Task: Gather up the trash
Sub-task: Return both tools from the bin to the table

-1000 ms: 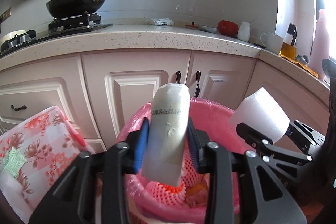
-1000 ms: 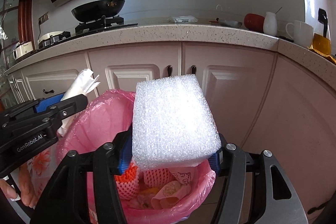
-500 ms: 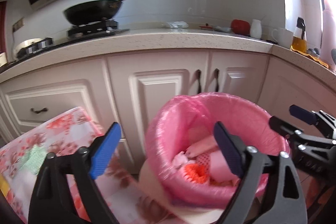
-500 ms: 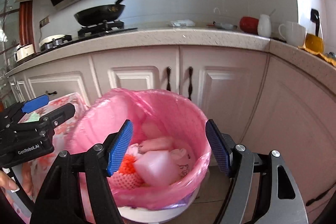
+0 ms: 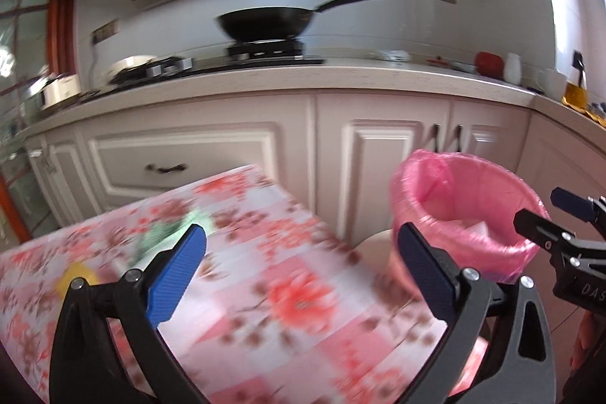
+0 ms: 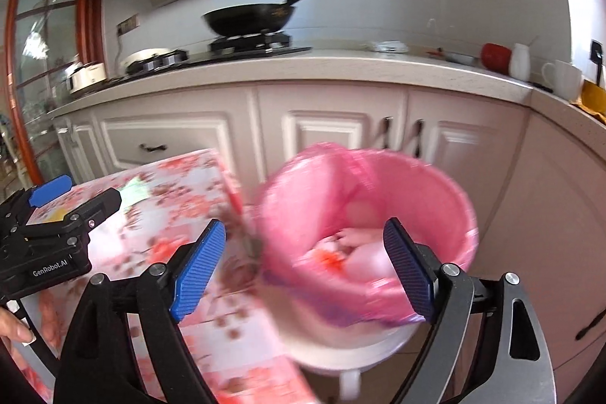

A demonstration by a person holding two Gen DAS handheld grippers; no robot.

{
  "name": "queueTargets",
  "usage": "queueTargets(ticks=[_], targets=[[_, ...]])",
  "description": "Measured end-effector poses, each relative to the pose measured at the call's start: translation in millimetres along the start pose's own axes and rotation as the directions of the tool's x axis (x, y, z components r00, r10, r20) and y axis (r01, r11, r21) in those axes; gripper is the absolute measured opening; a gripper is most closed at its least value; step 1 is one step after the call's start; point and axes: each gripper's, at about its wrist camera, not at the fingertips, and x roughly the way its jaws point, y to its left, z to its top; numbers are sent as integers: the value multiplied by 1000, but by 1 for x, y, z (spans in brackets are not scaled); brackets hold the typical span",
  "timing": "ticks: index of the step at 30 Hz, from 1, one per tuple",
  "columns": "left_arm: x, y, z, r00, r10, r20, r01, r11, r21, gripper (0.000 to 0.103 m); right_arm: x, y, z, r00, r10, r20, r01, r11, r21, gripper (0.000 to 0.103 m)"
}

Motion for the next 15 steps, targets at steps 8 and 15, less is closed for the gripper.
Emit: queueTargets(ticks=[8, 15], targets=[[-45, 72, -35, 997, 74, -21, -75, 995, -63, 98, -5, 75, -26, 993, 100, -57, -101, 995, -21, 81], [-73, 141, -70, 984, 163, -78, -173, 974, -145, 98, 0, 133, -42, 982, 144, -119, -155, 984, -85, 81]])
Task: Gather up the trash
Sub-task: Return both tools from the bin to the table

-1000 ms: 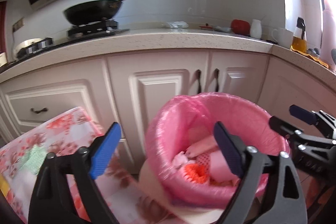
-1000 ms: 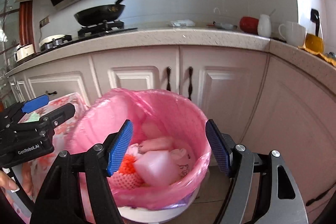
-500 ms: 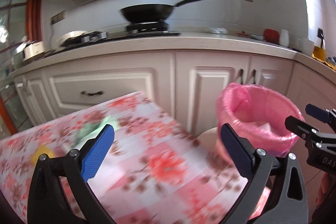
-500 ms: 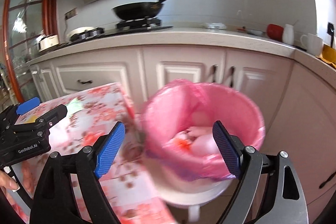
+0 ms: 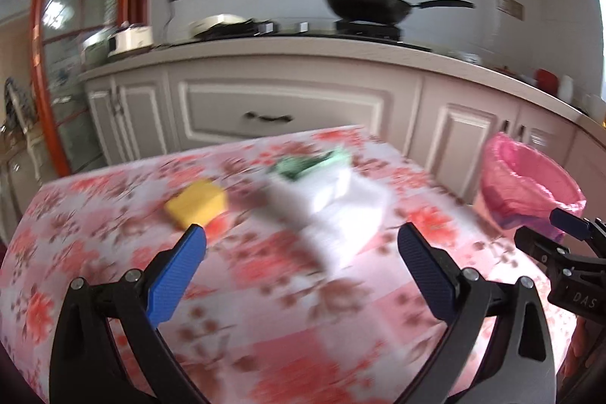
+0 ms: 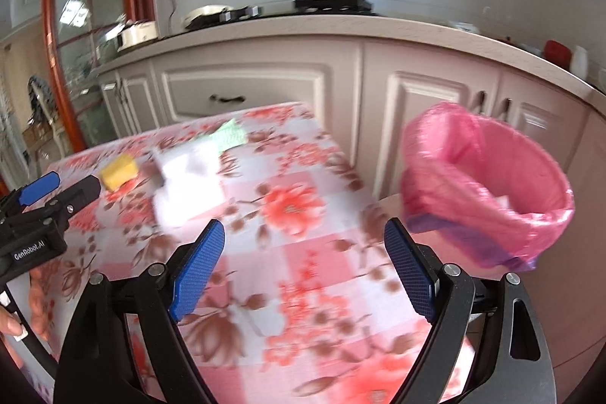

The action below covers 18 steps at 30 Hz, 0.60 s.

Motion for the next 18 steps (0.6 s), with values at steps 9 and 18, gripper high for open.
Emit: queueTargets(ticks=[9, 18], targets=[[-9, 58, -23, 997, 77, -30, -78, 996, -39, 98, 25, 59, -4, 996, 53, -66, -59, 993, -100, 84], [-8, 88, -29, 986, 164, -44, -165, 986, -21, 98, 72, 99, 14, 990, 89, -106, -101, 988, -116, 84]])
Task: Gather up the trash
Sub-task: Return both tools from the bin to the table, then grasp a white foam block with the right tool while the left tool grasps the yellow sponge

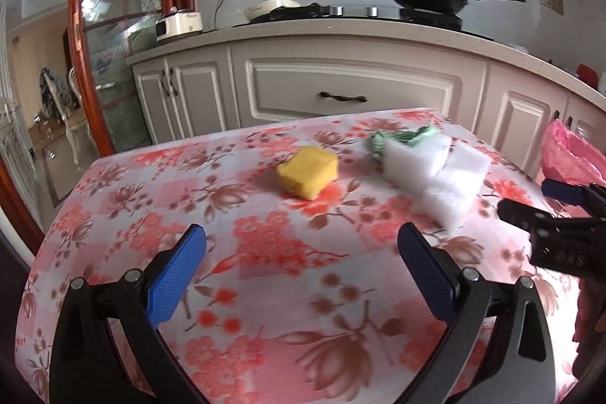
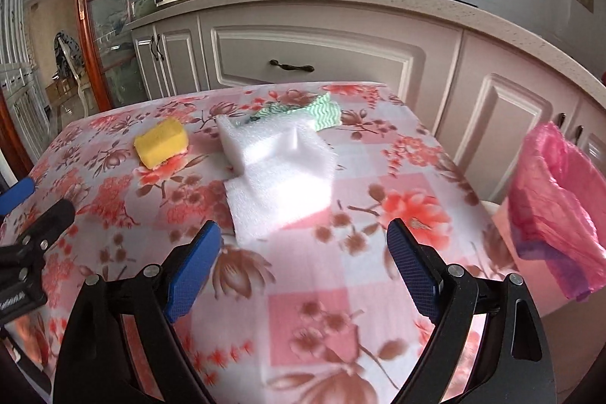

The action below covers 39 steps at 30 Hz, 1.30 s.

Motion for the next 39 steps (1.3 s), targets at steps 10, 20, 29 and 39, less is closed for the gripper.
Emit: queueTargets(ticks=[10, 20, 29, 39], targets=[[11, 20, -12, 998, -25, -51, 22, 998, -59, 98, 55, 2, 22, 995, 18, -96, -7, 993, 116, 84], [14, 19, -8, 999, -37, -40, 34, 998, -55, 98, 86, 13, 40, 990, -48, -129, 74, 976, 204, 84], [16, 23, -8, 998, -42, -45, 40, 997, -59, 98, 97, 22, 45, 977, -127, -173, 156, 973, 168, 84], [16, 14, -5, 997, -65, -38, 62, 996, -68, 98, 41, -19, 15, 979, -127, -160, 141, 987, 83, 84]])
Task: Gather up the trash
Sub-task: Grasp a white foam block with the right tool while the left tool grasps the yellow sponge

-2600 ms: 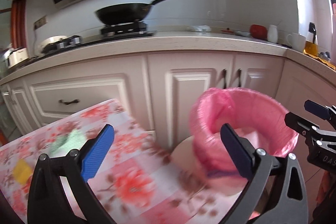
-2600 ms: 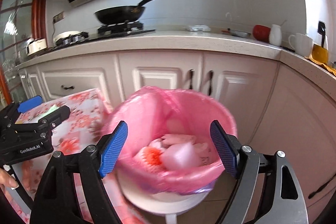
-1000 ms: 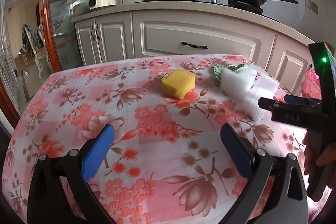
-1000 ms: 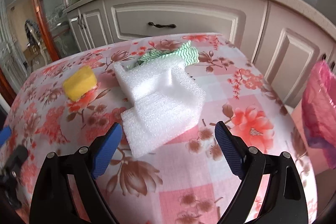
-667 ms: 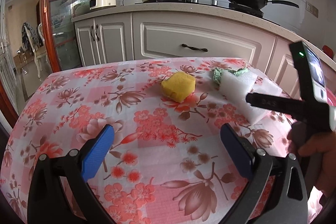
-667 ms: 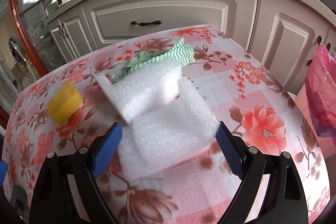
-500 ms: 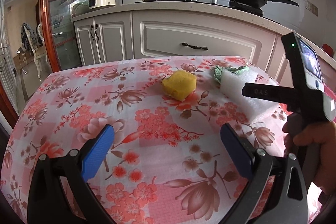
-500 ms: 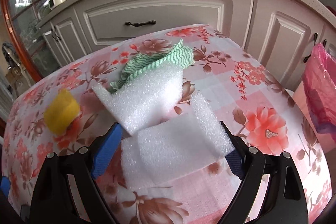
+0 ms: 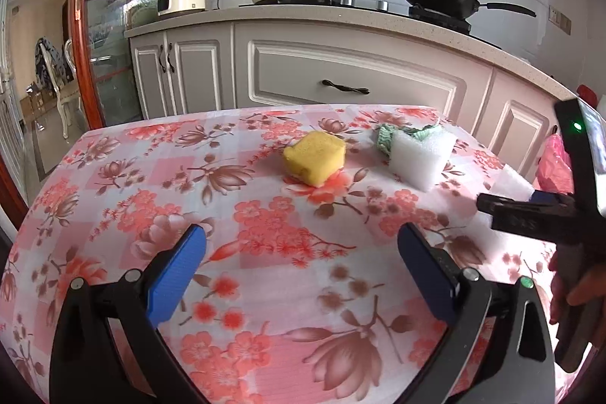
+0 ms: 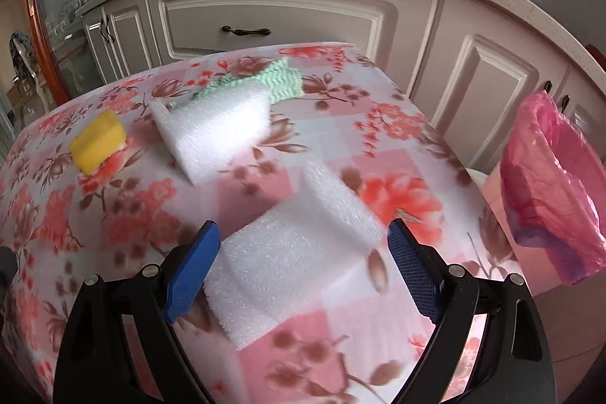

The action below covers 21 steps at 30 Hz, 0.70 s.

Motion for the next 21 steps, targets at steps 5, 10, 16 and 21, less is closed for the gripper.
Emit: queueTargets(ticks=[5, 10, 16, 21], targets=[[5, -9, -1, 1000, -7, -18, 7, 1000, 23, 98, 3, -15, -5, 999, 26, -22, -24, 998, 57, 84], [4, -6, 4, 1000, 12, -6, -12, 1000, 23, 98, -12, -24, -23, 999, 32, -33, -29, 997, 72, 84], [13, -8, 9, 1000, 4, -9, -4, 1000, 13, 98, -14, -33, -28, 1000, 8, -16, -7, 998, 57, 84], [30, -12, 20, 1000, 9, -12, -8, 1000, 22, 98, -5, -24, -18, 1000, 5, 3, -5, 1000, 11, 73]])
